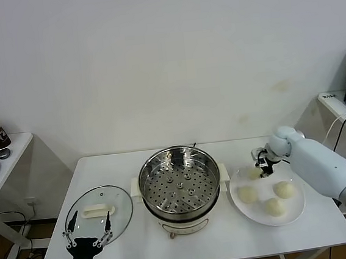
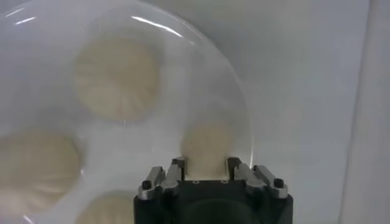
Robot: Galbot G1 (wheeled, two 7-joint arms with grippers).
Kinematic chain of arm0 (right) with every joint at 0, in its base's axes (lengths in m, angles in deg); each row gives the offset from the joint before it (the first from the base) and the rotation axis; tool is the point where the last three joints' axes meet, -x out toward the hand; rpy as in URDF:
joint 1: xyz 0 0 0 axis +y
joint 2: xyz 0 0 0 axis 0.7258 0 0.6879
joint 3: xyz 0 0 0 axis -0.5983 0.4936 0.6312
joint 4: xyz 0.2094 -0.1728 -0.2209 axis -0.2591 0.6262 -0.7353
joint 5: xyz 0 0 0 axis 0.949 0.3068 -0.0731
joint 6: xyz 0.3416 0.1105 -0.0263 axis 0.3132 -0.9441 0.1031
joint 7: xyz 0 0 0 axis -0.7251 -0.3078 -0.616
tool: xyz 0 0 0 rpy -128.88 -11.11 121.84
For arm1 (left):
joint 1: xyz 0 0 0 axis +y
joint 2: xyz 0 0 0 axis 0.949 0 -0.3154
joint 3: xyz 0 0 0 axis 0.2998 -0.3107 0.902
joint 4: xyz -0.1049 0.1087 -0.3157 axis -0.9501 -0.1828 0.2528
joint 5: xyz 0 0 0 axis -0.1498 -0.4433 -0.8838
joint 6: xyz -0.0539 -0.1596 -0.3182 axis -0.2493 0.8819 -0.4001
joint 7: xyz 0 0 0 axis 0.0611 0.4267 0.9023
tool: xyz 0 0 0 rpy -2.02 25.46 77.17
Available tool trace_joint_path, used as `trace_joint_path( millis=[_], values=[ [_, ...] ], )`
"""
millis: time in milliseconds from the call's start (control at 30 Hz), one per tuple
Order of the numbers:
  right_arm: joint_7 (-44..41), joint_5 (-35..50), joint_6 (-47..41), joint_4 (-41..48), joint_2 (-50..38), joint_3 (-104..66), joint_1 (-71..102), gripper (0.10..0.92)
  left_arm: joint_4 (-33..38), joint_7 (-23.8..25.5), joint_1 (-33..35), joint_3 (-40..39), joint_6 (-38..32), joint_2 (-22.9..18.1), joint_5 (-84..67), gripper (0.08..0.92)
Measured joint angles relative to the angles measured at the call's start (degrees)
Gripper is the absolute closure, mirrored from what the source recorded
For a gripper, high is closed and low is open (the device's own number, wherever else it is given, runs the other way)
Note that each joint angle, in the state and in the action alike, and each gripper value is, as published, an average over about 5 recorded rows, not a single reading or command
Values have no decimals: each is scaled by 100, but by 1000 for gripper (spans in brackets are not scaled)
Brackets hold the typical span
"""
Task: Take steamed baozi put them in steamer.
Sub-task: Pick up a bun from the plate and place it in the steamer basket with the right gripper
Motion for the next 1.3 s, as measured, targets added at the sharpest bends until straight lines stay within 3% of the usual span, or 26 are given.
trace_joint_path(
  millis=[400, 767, 967, 1300],
  values=[
    [-380, 1335, 354, -1071, -457, 1058, -1708, 575, 4, 4, -81, 84, -35, 90, -22, 177],
    [-453, 2514, 1318, -1740, 147, 2337, -3334, 568, 99, -6, -32, 243, -132, 34, -37, 177],
    [-365, 2546, 1998, -1727, 895, 2874, -3530, 567, 152, -10, -37, 368, -146, -6, -52, 177],
    [-130, 1786, 3185, -1147, 1950, 3309, -3373, 552, 174, -19, -58, 546, -155, -34, -76, 177]
  ],
)
